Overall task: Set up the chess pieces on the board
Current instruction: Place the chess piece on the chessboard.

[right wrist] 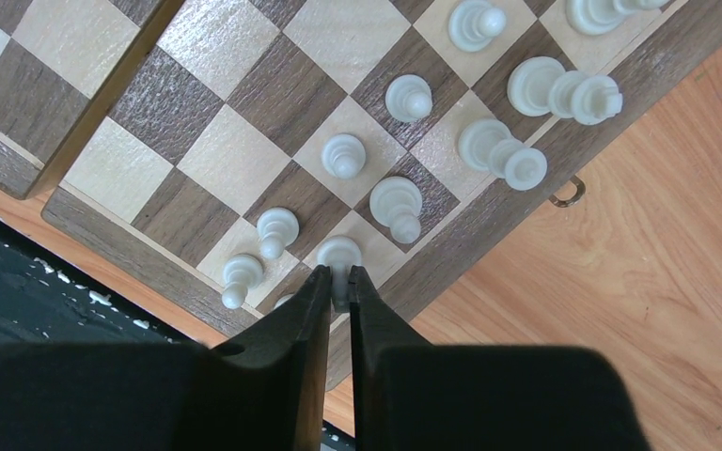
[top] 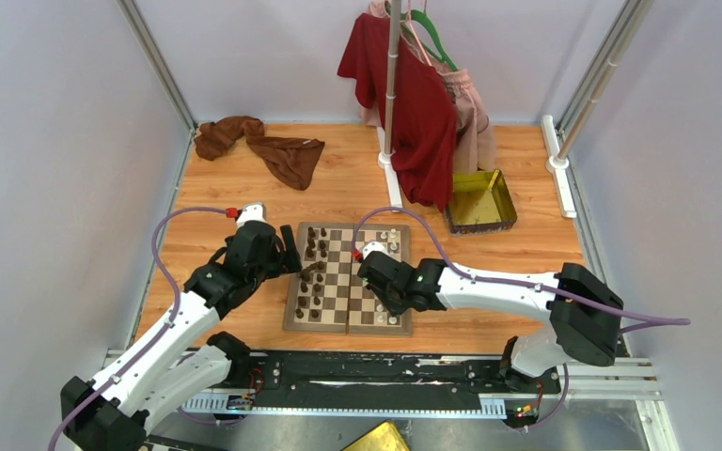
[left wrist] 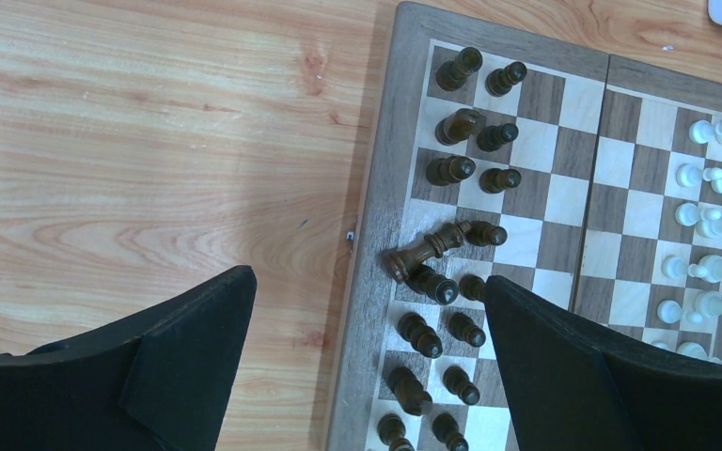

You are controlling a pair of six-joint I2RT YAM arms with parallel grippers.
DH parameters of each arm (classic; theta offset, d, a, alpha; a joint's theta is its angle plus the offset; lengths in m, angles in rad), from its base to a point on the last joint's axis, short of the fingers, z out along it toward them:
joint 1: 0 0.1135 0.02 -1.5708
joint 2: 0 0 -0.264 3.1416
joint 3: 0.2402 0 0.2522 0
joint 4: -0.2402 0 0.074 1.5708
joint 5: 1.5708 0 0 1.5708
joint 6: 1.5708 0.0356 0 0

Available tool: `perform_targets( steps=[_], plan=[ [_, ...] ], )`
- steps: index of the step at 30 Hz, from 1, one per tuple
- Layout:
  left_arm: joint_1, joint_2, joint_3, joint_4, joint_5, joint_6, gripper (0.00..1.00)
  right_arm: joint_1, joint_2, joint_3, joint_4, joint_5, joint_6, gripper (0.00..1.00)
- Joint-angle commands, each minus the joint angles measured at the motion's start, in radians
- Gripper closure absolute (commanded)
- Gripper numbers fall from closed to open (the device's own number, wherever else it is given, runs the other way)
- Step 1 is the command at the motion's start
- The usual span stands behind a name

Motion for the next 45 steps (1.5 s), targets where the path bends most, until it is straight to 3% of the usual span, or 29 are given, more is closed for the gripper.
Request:
perform_targets(
  steps=[1, 13, 39, 45],
  plan=[
    [0.005, -0.001, 0.002, 0.009, 0.001, 0.005, 0.00, 0.014, 0.004, -0.024, -0.025, 0.001, 0.006, 0.83],
    [0.005, -0.011, -0.003, 0.012, 0.002, -0.004, 0.00, 0.014, -0.012, -0.011, -0.043, 0.009, -0.001, 0.74],
    [0.005, -0.004, -0.006, 0.019, -0.001, -0.009, 0.00, 0.031, -0.111, 0.128, -0.178, 0.042, -0.008, 0.73],
    [0.005, 0.022, 0.010, 0.024, -0.020, -0.003, 0.00, 0.017, -0.147, 0.185, -0.228, 0.256, -0.018, 0.56]
  ],
)
